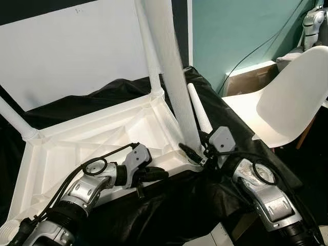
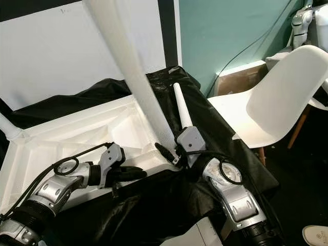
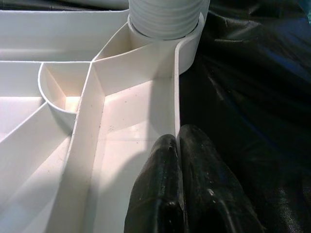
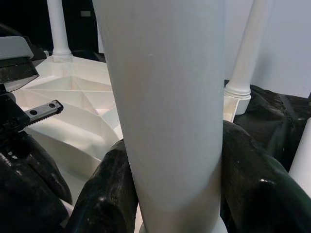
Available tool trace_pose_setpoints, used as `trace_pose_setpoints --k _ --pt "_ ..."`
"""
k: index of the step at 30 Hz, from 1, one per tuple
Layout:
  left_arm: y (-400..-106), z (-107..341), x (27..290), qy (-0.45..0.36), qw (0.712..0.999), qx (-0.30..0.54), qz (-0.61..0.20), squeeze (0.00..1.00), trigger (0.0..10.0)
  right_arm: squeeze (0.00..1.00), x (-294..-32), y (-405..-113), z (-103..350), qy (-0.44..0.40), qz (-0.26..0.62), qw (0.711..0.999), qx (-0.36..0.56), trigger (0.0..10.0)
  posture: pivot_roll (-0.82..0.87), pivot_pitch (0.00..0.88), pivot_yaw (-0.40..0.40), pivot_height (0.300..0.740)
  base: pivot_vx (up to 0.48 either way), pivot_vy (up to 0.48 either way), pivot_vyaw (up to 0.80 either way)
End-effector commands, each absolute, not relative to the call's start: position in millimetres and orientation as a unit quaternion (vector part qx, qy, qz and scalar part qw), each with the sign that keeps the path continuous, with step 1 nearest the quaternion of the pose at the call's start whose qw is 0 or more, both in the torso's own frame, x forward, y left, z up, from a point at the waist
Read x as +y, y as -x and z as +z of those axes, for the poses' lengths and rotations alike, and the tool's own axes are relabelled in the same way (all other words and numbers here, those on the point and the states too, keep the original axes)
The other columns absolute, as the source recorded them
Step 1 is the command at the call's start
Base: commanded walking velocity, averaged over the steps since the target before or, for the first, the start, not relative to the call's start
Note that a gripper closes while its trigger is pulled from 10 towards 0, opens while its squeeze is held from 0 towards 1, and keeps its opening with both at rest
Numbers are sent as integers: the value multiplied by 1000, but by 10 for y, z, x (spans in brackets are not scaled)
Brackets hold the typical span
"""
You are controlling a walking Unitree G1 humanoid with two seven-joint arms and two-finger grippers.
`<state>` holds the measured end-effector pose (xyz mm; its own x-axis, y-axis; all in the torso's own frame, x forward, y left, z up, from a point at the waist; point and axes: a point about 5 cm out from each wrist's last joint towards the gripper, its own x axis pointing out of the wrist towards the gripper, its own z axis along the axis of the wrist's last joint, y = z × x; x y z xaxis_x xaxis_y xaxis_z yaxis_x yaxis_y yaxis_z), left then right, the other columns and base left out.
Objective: Building children table
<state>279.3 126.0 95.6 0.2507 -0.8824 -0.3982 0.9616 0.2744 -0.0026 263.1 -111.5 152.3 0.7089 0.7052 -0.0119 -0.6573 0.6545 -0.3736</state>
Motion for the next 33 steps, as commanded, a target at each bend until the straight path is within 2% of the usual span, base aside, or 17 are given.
trace_pose_setpoints --k 1,12,21,27,33 --pt "-2791 821 1334 -132 792 198 -563 0 10000 0 -1135 -2599 1360 169 392 904 -21 10000 -96 0 108 740 0 0 0" --pt "-2798 815 1338 -136 792 195 -563 0 10000 0 -1213 -2603 1263 167 393 904 4 10000 -96 0 110 740 0 0 0" --pt "-2818 832 1330 -141 790 190 -566 0 10000 0 -1219 -2662 1202 45 332 940 58 10000 -101 0 119 740 0 0 0" --pt "-2823 837 1324 -141 789 189 -568 0 10000 0 -1174 -2712 1266 13 334 939 87 10000 -102 0 119 740 0 0 0" --pt "-2836 837 1318 -140 790 187 -567 0 10000 0 -1159 -2728 1272 22 353 927 126 10000 -102 0 116 740 0 0 0"
